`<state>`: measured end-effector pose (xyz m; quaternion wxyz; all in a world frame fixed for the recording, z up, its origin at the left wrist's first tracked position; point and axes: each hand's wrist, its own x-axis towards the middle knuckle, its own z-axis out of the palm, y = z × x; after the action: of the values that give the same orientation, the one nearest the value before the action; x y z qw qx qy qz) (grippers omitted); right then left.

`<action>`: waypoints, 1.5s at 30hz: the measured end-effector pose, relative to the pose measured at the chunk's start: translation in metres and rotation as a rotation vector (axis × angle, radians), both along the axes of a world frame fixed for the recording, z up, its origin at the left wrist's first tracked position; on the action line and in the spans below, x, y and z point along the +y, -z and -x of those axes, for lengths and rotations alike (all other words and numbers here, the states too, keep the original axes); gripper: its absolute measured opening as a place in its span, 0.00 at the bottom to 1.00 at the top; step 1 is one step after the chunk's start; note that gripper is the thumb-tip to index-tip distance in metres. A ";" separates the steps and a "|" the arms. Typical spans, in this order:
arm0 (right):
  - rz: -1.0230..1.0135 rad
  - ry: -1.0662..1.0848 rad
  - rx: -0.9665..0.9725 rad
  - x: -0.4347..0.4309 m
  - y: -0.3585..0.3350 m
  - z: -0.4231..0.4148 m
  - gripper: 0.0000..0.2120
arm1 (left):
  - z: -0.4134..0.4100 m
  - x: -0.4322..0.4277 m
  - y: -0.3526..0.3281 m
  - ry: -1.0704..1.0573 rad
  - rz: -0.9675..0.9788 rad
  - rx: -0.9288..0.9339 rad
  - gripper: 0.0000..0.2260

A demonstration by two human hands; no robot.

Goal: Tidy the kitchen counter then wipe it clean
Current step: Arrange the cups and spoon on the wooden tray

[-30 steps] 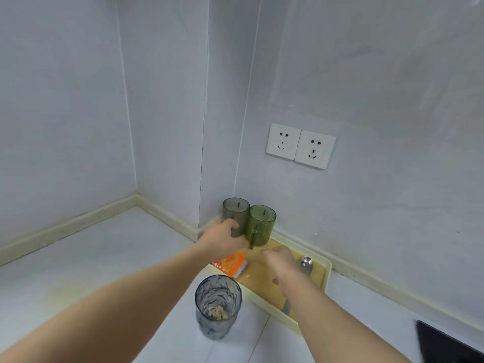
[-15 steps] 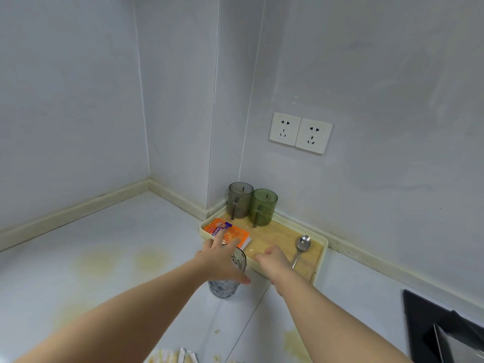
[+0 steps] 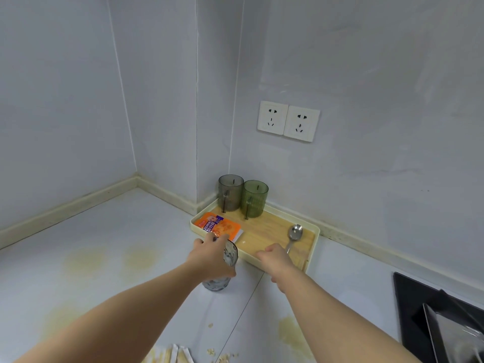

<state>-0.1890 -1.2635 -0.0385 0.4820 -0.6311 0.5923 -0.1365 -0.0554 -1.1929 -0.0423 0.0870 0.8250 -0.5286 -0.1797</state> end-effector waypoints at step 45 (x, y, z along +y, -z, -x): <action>0.247 -0.060 0.363 -0.134 0.045 0.047 0.21 | 0.039 -0.219 0.009 0.251 0.093 -0.119 0.31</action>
<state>-0.2359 -1.3972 -0.0831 0.2905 -0.7170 0.6289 -0.0776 -0.0947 -1.4120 -0.0510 0.0707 0.7566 -0.6397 -0.1154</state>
